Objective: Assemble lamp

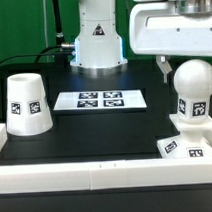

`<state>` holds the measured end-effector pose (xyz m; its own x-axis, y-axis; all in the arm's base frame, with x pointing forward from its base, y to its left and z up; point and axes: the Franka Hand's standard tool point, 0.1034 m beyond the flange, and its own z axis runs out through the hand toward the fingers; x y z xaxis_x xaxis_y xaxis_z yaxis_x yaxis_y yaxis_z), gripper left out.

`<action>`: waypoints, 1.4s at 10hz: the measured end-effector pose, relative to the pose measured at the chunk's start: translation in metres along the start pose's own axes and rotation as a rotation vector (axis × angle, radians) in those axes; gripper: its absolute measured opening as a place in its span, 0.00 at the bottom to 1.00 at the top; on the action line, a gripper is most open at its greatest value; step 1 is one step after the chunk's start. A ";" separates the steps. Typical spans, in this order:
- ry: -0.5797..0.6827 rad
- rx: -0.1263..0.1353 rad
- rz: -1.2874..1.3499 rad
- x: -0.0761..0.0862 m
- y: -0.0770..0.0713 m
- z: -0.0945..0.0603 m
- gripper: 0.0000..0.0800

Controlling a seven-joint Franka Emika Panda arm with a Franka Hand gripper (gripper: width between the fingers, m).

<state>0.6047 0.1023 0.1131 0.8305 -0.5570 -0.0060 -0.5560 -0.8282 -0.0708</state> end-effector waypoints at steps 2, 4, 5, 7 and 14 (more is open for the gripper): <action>0.000 -0.001 -0.200 0.000 0.000 0.000 0.87; -0.001 -0.004 -0.455 0.000 0.001 0.000 0.87; -0.001 -0.004 -0.571 0.000 0.001 0.000 0.87; -0.006 -0.005 -0.769 0.003 0.000 -0.002 0.87; -0.002 -0.039 -1.317 0.006 0.000 -0.002 0.87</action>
Offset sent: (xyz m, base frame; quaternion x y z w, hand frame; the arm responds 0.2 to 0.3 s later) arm 0.0005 -0.0007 0.0047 -0.0148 -0.0143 -0.3152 0.9488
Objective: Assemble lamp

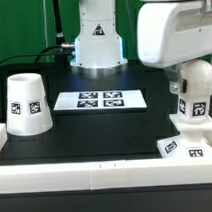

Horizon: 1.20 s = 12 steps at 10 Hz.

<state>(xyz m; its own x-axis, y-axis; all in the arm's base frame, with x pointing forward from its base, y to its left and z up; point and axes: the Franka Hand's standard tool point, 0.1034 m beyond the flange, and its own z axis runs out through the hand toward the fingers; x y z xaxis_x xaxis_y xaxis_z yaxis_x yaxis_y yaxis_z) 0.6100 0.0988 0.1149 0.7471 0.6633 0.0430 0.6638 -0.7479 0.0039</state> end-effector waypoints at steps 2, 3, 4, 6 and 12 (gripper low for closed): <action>-0.012 -0.021 -0.211 0.002 0.004 -0.001 0.87; -0.013 -0.021 -0.279 0.001 0.005 -0.001 0.87; -0.015 -0.021 -0.335 0.001 0.005 -0.001 0.87; -0.026 -0.032 -0.466 -0.001 0.007 -0.001 0.87; -0.099 -0.074 -0.945 0.003 0.005 0.002 0.87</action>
Offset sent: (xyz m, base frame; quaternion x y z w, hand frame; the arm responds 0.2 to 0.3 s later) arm 0.0000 0.0000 0.0000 0.0000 0.0000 -0.1938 0.9810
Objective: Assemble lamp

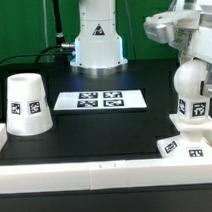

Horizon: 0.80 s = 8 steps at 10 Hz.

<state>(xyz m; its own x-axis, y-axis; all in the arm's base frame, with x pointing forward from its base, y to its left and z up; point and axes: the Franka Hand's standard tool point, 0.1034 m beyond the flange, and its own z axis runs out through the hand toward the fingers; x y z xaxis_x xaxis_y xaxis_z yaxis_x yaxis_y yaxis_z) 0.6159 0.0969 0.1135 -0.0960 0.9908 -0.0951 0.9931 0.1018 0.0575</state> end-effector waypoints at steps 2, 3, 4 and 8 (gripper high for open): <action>-0.006 0.000 -0.091 -0.003 0.000 0.000 0.87; -0.006 0.001 -0.084 -0.003 0.000 0.001 0.71; -0.006 0.000 -0.084 -0.003 0.000 0.001 0.71; 0.000 0.002 0.080 -0.003 -0.001 0.001 0.72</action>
Offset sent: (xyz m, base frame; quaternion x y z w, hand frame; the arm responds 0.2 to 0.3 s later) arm 0.0000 0.0000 0.0000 0.0000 0.0000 0.0000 1.0000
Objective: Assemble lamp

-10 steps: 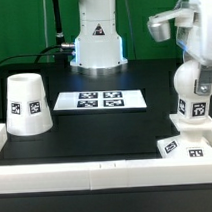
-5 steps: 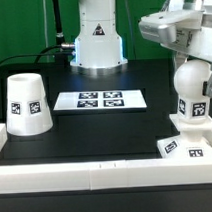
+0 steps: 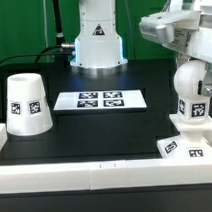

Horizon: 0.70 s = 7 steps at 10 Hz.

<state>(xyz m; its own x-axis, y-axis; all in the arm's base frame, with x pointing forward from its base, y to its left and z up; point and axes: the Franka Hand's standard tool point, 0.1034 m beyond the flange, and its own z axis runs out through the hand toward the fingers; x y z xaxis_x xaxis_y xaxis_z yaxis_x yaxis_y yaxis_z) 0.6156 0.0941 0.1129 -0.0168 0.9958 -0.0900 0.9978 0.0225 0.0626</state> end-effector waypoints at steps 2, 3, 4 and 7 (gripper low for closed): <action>0.002 0.006 0.238 0.000 -0.001 0.000 0.72; 0.002 0.009 0.338 0.000 -0.002 0.001 0.72; 0.002 0.009 0.353 0.000 -0.002 0.001 0.72; 0.001 0.009 0.585 0.000 -0.002 0.001 0.72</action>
Offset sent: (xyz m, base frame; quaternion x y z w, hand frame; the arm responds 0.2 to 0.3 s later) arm -0.0017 0.0049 -0.0016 0.0097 0.0244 0.1513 0.9881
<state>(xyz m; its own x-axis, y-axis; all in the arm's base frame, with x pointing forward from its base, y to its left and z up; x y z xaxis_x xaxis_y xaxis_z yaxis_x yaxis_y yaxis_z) 0.6139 0.0940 0.1118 0.5374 0.8422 -0.0424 0.8415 -0.5323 0.0929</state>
